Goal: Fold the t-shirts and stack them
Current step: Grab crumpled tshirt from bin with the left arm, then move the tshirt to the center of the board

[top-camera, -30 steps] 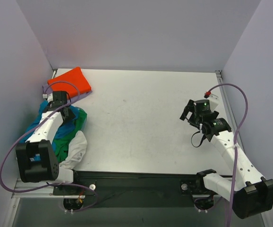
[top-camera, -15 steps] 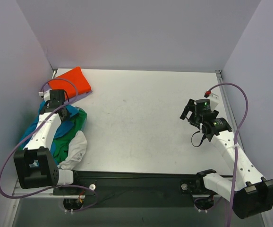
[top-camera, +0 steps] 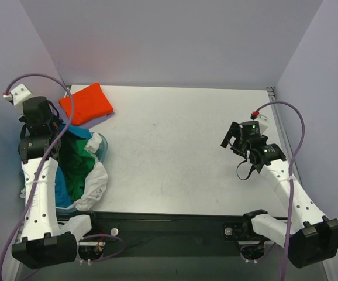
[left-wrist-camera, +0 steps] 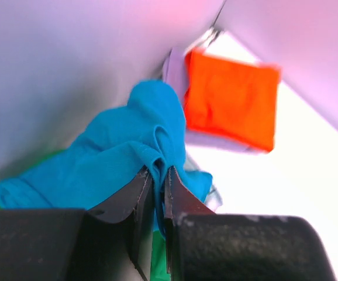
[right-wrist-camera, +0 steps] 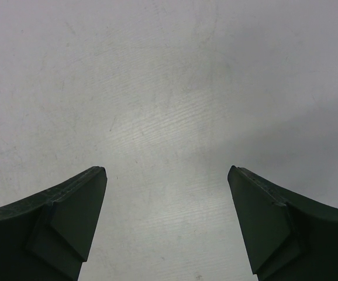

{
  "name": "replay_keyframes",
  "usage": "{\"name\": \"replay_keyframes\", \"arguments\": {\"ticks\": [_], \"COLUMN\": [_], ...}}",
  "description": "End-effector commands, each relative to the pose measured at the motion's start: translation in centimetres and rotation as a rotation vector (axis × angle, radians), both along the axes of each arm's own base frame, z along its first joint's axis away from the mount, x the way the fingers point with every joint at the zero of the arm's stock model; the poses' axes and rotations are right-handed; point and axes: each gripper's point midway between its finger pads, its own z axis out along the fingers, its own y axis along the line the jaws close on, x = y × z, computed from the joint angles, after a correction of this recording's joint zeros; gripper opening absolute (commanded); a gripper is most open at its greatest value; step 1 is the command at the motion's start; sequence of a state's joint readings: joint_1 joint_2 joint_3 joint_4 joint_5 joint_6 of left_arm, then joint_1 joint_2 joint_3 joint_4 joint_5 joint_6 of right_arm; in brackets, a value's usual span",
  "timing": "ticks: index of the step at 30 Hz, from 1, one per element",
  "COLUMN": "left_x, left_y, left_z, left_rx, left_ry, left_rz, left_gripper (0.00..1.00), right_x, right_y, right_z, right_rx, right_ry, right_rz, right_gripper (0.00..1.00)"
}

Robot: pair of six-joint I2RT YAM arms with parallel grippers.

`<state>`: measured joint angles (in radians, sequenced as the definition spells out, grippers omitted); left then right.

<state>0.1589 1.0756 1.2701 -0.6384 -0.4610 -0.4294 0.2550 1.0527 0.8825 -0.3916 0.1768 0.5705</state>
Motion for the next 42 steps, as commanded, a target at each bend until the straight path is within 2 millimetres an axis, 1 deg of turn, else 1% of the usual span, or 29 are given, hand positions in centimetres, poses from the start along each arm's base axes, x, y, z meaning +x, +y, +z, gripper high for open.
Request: {"name": "replay_keyframes", "arguments": {"ticks": [1,3,6,7,9,10,13,14,16,17,18,20,21,22,23,24,28,29,30,32,33,34,35,36,37,38,40,41,42], "left_x": [-0.5,-1.3,-1.8,-2.0,-1.9,-2.3,-2.1,-2.9,-2.5,-3.7,-3.1,-3.5,-4.1,-4.2,-3.3,-5.0,-5.7,-5.3,-5.7,-4.5,-4.3,-3.9,-2.6,-2.1,-1.8,0.0,1.7,4.0,5.4], "left_y": [0.2,0.2,-0.2,-0.4,-0.9,-1.0,-1.7,-2.1,-3.0,-3.7,-4.4,-5.4,-6.4,-6.9,-7.4,-8.6,-11.5,-12.2,-13.3,-14.8,-17.4,-18.6,-19.9,-21.4,-24.1,-25.7,-29.1,-30.8,-32.0], "left_z": [10.0,13.1,15.4,16.7,17.9,19.3,22.2,24.8,27.2,30.2,31.2,33.9,36.5,37.6,38.2,40.9,44.6,44.8,45.7,45.5,45.4,45.2,44.4,44.0,43.1,41.6,38.7,36.0,33.2], "left_rx": [0.134,0.183,0.228,0.245,0.272,0.282,0.314,0.325,0.333,0.340,0.338,0.331,0.342,0.341,0.318,0.331,0.261,0.196,0.183,0.109,0.049,0.034,0.036,0.015,-0.033,-0.040,-0.093,-0.139,-0.173], "left_ry": [-0.242,-0.297,-0.326,-0.351,-0.373,-0.406,-0.464,-0.528,-0.587,-0.668,-0.697,-0.774,-0.848,-0.881,-0.907,-0.998,-1.173,-1.208,-1.258,-1.276,-1.286,-1.280,-1.251,-1.239,-1.213,-1.160,-1.059,-0.974,-0.875], "left_rz": [-0.035,-0.047,-0.080,-0.092,-0.125,-0.126,-0.169,-0.174,-0.221,-0.237,-0.273,-0.316,-0.355,-0.379,-0.407,-0.458,-0.604,-0.644,-0.699,-0.761,-0.835,-0.859,-0.882,-0.912,-0.976,-0.982,-1.047,-1.060,-1.072], "left_gripper": [0.00,0.00,0.00,0.00,0.00,0.00,0.00,0.00,0.00,0.00,0.00,0.00,0.00,0.00,0.00,0.00,0.00,0.00,0.00,0.00,0.00,0.00,0.00,0.00,0.00,0.00,0.00,0.00,0.00], "right_x": [1.0,1.1,1.0,1.0,0.9,0.9,0.6,0.5,0.3,0.2,0.1,-0.3,-0.3,-0.5,-0.5,-0.6,-0.7,-0.7,-0.7,-0.8,-0.8,-0.8,-0.9,-0.9,-1.0,-1.1,-1.4,-1.6,-1.9], "right_y": [0.4,0.6,0.8,1.0,1.1,1.1,1.2,1.2,1.0,1.0,0.9,0.8,0.8,0.7,0.7,0.6,0.3,0.1,0.1,0.0,-0.1,-0.1,-0.1,-0.1,-0.2,-0.2,-0.5,-0.6,-0.7], "right_z": [1.7,1.8,1.5,1.6,1.3,1.4,1.4,1.5,1.5,1.5,1.5,1.3,1.4,1.2,1.3,1.3,1.5,1.6,1.7,1.7,1.9,1.9,1.9,2.0,2.0,1.9,1.9,1.9,1.9], "right_rx": [0.018,0.023,0.038,0.043,0.051,0.057,0.066,0.068,0.069,0.069,0.069,0.067,0.069,0.067,0.067,0.066,0.057,0.052,0.051,0.046,0.045,0.044,0.044,0.044,0.045,0.042,0.039,0.038,0.035], "right_ry": [-0.037,-0.038,-0.028,-0.029,-0.022,-0.026,-0.031,-0.034,-0.042,-0.044,-0.047,-0.046,-0.049,-0.048,-0.053,-0.055,-0.066,-0.067,-0.071,-0.072,-0.075,-0.075,-0.075,-0.077,-0.077,-0.073,-0.070,-0.069,-0.067], "right_rz": [0.006,0.009,0.013,0.018,0.020,0.018,0.016,0.015,0.012,0.010,0.006,0.006,0.006,0.004,0.004,0.003,-0.006,-0.011,-0.011,-0.013,-0.015,-0.016,-0.014,-0.014,-0.016,-0.015,-0.027,-0.030,-0.033], "right_gripper": [0.89,0.89,0.89,0.89,0.89,0.89,0.88,0.88,0.88,0.88,0.88,0.88,0.88,0.88,0.88,0.88,0.89,0.89,0.89,0.89,0.89,0.89,0.89,0.89,0.89,0.89,0.89,0.89,0.89]}}
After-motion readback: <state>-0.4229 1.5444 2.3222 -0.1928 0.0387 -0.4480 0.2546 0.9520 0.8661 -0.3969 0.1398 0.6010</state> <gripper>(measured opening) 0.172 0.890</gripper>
